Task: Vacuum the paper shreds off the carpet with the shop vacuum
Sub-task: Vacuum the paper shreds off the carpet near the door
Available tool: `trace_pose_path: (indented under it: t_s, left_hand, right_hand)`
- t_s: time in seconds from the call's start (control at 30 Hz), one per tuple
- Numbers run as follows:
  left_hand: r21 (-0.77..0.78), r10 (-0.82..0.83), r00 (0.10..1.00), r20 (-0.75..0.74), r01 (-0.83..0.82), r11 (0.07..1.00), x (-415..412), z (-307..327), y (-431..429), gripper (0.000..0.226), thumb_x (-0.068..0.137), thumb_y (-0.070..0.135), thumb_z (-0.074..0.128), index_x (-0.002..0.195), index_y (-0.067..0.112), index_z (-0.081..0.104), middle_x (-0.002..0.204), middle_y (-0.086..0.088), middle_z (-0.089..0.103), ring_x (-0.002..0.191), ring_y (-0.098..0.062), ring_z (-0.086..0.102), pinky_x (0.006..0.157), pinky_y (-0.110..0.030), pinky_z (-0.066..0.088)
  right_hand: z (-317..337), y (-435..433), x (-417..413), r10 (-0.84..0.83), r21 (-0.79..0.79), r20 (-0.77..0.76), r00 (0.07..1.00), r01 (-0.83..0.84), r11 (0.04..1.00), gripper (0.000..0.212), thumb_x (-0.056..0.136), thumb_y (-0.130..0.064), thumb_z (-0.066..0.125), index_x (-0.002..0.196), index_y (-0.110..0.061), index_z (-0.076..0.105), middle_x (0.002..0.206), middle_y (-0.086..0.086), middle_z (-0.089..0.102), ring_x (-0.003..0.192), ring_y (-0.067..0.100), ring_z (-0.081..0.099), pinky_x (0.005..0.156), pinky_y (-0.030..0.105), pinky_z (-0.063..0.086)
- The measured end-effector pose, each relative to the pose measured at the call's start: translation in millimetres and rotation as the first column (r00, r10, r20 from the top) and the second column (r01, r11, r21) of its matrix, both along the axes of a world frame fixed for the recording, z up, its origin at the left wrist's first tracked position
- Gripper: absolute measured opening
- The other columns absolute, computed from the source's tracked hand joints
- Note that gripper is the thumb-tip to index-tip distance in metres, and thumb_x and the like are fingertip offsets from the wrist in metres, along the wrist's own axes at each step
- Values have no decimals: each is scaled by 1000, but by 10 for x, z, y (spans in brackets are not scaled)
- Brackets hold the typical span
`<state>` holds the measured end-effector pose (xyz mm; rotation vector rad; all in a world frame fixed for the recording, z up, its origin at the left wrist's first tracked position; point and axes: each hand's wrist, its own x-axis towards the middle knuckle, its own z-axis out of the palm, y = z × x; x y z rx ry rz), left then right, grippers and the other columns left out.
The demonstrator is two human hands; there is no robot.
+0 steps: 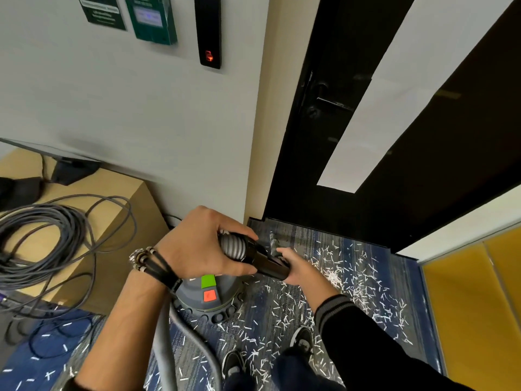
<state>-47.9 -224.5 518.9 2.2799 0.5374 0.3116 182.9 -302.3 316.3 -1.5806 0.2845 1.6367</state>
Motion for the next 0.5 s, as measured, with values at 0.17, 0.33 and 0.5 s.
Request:
trace_pose_path:
  t_s: [0.17,0.33,0.5]
  left_hand:
    - [-13,-5,1000,24,5,1000,-9,25,25,52,60,63,84,106,38,82,95,27,76,87,5,72,80,-24,56]
    - [44,-31,999,6,31,999,99,55,45,52,60,65,81,105,40,81,92,27,76,83,9,69,78,-16,54]
    - [-27,-96,995,-27,96,995,240,-86,-29,51,58,65,81,104,42,81,91,27,74,83,4,70,76,-15,52]
  right_hand:
    - [-47,-25,-12,-66,36,-39,997,67,997,16,102,-20,43,100,-5,48,94,16,56,84,29,61,80,43,54]
    - [14,53,42,-85,51,-27,996,86,995,21,103,-27,43,98,-8,50,95,15,61,81,27,63,74,40,55]
    - [-56,-95,38,24,-23,60,998,-23,999,22,102,-27,43,114,-10,49,93,13,61,76,26,63,48,31,56]
